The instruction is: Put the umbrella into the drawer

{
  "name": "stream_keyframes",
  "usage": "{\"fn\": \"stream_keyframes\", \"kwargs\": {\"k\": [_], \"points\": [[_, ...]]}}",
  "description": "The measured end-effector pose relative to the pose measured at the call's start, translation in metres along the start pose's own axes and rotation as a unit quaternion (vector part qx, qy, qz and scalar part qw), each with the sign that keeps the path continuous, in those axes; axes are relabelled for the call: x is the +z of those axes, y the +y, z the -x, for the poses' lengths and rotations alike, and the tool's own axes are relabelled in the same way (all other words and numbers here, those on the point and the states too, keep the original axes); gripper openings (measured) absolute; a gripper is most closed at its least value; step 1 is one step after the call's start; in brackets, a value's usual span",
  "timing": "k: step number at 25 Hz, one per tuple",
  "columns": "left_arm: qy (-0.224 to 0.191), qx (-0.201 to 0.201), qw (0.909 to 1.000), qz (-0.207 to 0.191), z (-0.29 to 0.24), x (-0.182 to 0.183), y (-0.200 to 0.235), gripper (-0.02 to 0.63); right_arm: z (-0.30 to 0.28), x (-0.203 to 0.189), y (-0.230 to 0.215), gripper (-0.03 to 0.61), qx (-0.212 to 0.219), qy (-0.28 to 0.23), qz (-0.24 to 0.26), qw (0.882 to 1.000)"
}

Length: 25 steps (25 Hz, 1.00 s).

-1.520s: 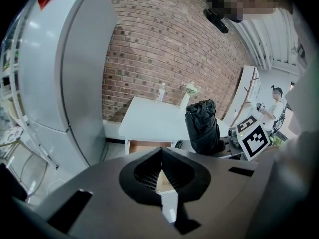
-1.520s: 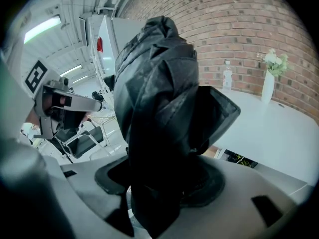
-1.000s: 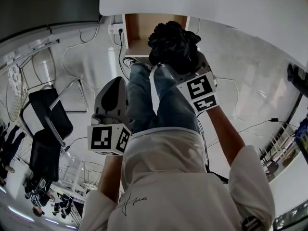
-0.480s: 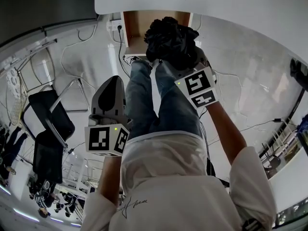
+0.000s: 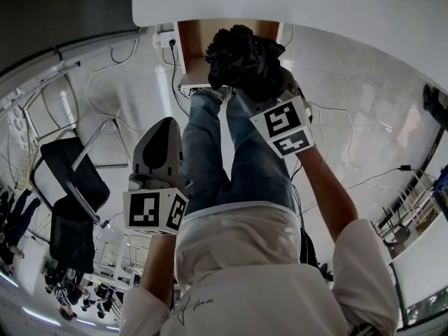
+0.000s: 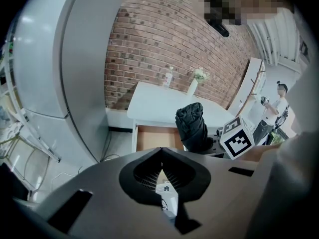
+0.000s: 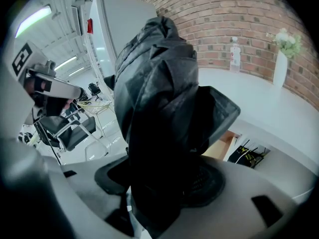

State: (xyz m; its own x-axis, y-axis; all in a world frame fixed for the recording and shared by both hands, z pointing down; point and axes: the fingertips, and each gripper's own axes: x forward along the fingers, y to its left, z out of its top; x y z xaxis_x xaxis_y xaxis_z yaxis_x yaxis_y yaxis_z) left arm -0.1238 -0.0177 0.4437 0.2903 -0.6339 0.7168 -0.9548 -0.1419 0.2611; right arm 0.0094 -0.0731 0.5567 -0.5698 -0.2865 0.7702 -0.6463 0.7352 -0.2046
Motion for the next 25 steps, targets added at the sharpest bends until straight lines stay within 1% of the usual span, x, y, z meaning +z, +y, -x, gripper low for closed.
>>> {"fn": "stream_keyframes", "kwargs": {"k": [6,10,19,25], "points": [[0.005,0.000,1.0000,0.001,0.000,-0.006,-0.003,0.015,-0.007,-0.009,-0.005,0.270,-0.002,0.008,0.008,1.000],[0.010,0.000,1.0000,0.002,-0.004,-0.010,0.002,0.015,-0.022,-0.015,-0.008,0.270,-0.002,0.016,0.017,1.000],[0.019,0.000,0.9998,0.005,-0.007,-0.020,0.005,0.015,-0.042,-0.026,-0.013,0.270,-0.010,0.036,0.055,0.998],[0.026,0.002,0.9996,0.009,-0.008,-0.026,0.014,0.015,-0.061,-0.034,-0.017,0.270,-0.014,0.049,0.062,0.997]]}}
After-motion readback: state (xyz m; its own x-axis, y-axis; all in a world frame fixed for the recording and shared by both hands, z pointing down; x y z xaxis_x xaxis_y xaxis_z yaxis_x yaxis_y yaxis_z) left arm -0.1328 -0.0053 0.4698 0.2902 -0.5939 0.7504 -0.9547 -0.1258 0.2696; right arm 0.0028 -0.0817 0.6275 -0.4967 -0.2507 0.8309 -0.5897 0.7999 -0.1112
